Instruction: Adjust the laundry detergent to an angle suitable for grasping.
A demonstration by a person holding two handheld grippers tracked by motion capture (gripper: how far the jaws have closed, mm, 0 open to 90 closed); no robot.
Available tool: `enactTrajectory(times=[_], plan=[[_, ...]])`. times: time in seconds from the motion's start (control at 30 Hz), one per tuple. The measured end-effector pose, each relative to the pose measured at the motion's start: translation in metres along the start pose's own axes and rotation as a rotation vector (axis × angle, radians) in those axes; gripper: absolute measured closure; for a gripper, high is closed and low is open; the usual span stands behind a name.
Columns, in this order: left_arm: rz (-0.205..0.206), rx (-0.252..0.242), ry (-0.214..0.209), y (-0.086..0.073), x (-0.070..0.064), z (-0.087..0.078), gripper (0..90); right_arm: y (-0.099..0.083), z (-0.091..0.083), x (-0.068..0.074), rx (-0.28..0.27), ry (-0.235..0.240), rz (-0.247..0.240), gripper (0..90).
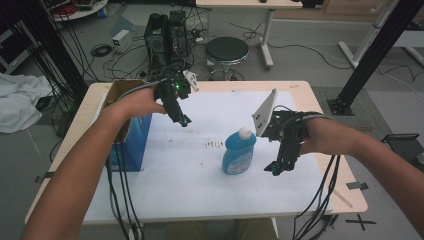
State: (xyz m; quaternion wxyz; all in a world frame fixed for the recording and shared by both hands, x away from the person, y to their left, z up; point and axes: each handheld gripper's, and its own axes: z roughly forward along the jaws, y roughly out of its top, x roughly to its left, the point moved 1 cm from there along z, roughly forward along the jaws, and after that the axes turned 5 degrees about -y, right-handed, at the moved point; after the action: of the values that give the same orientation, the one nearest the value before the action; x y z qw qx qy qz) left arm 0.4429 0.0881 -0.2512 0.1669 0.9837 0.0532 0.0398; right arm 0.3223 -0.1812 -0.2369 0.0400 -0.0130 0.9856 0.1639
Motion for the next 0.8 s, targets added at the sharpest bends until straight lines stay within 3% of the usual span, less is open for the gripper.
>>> enactTrajectory(times=[0.23, 0.27, 0.3, 0.4, 0.43, 0.47, 0.57, 0.6, 0.63, 0.73, 0.8], plan=[[-0.019, -0.006, 0.008, -0.002, -0.004, 0.000, 8.5, -0.001, -0.001, 0.001, 0.000, -0.003, 0.001, 2.5], [-0.041, -0.034, 0.009, -0.003, -0.006, 0.002, 8.5, 0.000, -0.001, 0.001, 0.001, -0.001, -0.003, 2.6], [-0.020, -0.015, 0.004, -0.003, -0.005, 0.000, 8.5, 0.000, -0.001, 0.002, -0.002, -0.005, 0.000, 2.6], [-0.029, -0.024, 0.004, -0.005, -0.005, 0.000, 8.5, -0.001, -0.002, 0.003, -0.005, -0.003, -0.004, 2.6], [-0.050, -0.042, 0.008, -0.005, -0.007, 0.002, 8.5, -0.001, -0.002, 0.003, -0.001, -0.006, 0.000, 2.6], [-0.032, -0.024, 0.009, -0.006, -0.005, 0.001, 8.5, -0.002, -0.002, 0.003, -0.008, -0.006, 0.004, 2.6], [-0.042, -0.032, 0.012, -0.006, -0.006, 0.002, 8.5, -0.002, -0.002, 0.003, -0.004, -0.007, 0.003, 2.5], [-0.065, -0.054, 0.012, -0.007, -0.007, 0.003, 8.5, -0.002, -0.002, 0.003, -0.003, -0.007, 0.004, 2.6], [-0.054, -0.046, 0.008, -0.008, -0.006, 0.003, 8.5, -0.002, -0.003, 0.002, 0.000, -0.006, -0.004, 2.6], [-0.073, -0.068, 0.013, -0.009, -0.007, 0.005, 8.5, -0.003, -0.002, 0.002, -0.004, -0.011, 0.000, 2.6], [-0.087, -0.104, 0.008, -0.013, -0.011, 0.009, 8.5, -0.005, -0.003, 0.001, -0.004, -0.012, 0.002, 2.6]])
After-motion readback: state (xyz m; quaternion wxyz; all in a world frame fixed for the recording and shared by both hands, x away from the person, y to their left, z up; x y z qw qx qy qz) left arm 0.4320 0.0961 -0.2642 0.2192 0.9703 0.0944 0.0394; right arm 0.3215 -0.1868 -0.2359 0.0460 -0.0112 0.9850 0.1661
